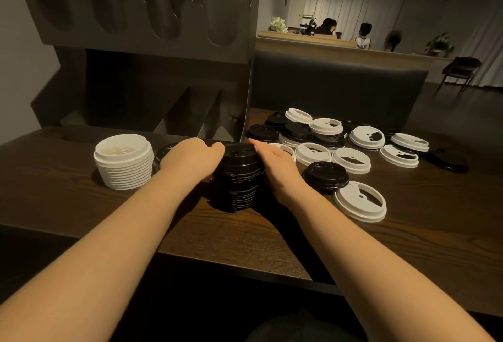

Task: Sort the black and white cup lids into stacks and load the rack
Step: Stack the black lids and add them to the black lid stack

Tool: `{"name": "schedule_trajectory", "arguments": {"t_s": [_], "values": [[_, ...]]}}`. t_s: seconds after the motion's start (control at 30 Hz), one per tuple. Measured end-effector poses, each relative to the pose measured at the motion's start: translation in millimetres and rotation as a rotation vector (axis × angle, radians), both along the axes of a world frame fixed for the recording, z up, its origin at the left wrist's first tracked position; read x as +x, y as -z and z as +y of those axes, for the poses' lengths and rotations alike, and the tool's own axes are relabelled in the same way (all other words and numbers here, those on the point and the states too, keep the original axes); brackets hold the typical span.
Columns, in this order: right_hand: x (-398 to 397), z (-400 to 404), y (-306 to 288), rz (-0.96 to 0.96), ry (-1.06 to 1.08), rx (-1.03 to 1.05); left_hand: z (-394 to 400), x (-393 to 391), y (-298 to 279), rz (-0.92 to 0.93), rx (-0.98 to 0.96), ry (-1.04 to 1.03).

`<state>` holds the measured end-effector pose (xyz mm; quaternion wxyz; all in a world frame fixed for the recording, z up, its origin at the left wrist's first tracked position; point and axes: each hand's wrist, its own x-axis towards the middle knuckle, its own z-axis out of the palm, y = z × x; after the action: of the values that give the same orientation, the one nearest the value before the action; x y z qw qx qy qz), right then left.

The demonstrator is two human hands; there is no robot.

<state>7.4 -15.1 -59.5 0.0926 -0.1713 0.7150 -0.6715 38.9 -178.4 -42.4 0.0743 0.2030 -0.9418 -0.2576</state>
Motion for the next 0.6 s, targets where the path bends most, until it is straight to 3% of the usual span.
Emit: {"name": "schedule_trajectory", "arguments": {"t_s": [0.2, 0.4, 0.6], "values": [[4.4, 3.7, 1.0, 0.098, 0.055, 0.048, 1.3, -4.0, -2.9, -0.010, -0.054, 0.020], [11.3, 6.2, 13.9, 0.194, 0.115, -0.047, 4.7, 1.0, -1.1, 0.064, -0.069, 0.039], [17.1, 7.8, 15.4, 0.176, 0.076, -0.074, 7.2, 5.2, 0.9, 0.040, -0.181, 0.072]]}}
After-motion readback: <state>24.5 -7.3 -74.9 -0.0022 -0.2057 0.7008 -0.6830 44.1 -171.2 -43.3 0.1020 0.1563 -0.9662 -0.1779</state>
